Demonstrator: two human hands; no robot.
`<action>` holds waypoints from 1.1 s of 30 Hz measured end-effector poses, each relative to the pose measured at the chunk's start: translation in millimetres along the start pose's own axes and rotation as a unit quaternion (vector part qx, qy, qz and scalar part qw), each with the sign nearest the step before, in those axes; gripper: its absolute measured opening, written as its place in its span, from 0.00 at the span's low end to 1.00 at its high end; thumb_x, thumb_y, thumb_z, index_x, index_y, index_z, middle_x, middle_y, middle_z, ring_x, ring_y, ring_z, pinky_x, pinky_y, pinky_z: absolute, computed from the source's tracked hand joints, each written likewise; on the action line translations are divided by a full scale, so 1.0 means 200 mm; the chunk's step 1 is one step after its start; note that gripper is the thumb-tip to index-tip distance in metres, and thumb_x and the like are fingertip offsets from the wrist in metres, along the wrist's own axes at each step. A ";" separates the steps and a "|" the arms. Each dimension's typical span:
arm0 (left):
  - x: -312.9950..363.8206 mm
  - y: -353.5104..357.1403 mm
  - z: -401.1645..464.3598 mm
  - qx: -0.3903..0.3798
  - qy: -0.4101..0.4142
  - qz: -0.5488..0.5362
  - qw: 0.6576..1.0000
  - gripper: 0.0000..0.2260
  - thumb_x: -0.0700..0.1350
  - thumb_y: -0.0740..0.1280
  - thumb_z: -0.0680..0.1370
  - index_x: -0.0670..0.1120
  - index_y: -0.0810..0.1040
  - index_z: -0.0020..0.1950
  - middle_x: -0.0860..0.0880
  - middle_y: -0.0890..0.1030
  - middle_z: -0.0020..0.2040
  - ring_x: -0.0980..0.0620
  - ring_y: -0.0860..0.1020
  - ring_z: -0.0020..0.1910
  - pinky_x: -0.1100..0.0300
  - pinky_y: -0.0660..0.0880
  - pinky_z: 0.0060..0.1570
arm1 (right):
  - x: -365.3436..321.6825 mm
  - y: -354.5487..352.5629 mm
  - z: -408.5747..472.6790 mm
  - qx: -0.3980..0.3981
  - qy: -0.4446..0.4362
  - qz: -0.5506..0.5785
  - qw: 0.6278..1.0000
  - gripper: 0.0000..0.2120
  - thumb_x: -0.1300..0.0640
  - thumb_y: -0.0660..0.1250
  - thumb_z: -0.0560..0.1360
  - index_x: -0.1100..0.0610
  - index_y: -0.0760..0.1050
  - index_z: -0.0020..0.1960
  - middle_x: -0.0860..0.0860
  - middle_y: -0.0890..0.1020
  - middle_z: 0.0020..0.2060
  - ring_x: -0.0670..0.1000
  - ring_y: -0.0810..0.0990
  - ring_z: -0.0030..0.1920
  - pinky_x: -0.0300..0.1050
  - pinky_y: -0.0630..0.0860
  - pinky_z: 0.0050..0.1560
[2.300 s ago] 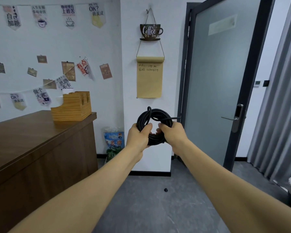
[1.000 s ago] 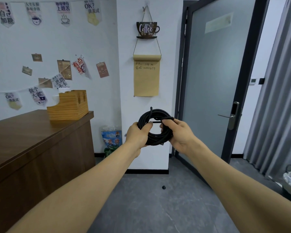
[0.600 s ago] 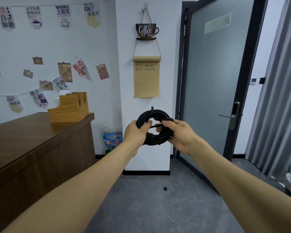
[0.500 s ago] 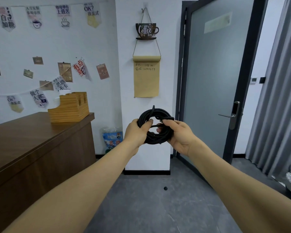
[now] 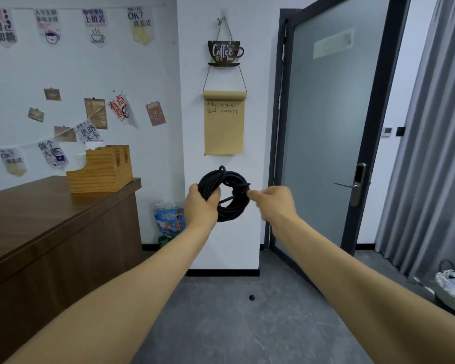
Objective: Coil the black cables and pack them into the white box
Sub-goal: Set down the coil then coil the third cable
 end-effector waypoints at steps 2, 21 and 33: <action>0.01 0.02 -0.03 0.018 0.025 0.017 0.999 0.10 0.47 0.64 0.79 0.41 0.70 0.53 0.51 0.73 0.40 0.51 0.74 0.40 0.66 0.69 0.31 | -0.04 0.05 -0.05 -0.042 0.041 0.020 0.998 0.11 0.55 0.69 0.73 0.62 0.76 0.38 0.53 0.76 0.29 0.50 0.71 0.29 0.42 0.71 0.34; -0.01 -0.06 0.02 -0.112 -0.145 -0.080 0.980 0.13 0.50 0.68 0.76 0.48 0.68 0.55 0.41 0.77 0.58 0.42 0.78 0.55 0.43 0.77 0.56 | -0.07 0.10 -0.02 -0.150 -0.039 -0.192 0.969 0.07 0.65 0.58 0.77 0.61 0.75 0.51 0.52 0.71 0.32 0.47 0.68 0.28 0.38 0.66 0.27; -0.05 -0.04 0.01 -0.139 -0.255 -0.120 0.949 0.14 0.44 0.64 0.79 0.42 0.69 0.63 0.47 0.74 0.43 0.45 0.75 0.47 0.49 0.74 0.49 | -0.08 -0.03 -0.01 -0.229 -0.076 -0.321 0.916 0.13 0.55 0.65 0.77 0.60 0.77 0.37 0.53 0.77 0.31 0.51 0.72 0.31 0.40 0.71 0.34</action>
Point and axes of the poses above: each hand's wrist, its own z-axis towards the middle knuckle, its own y-axis out of the palm, x = y × z, the point moved 1 cm from there along z, towards the middle knuckle
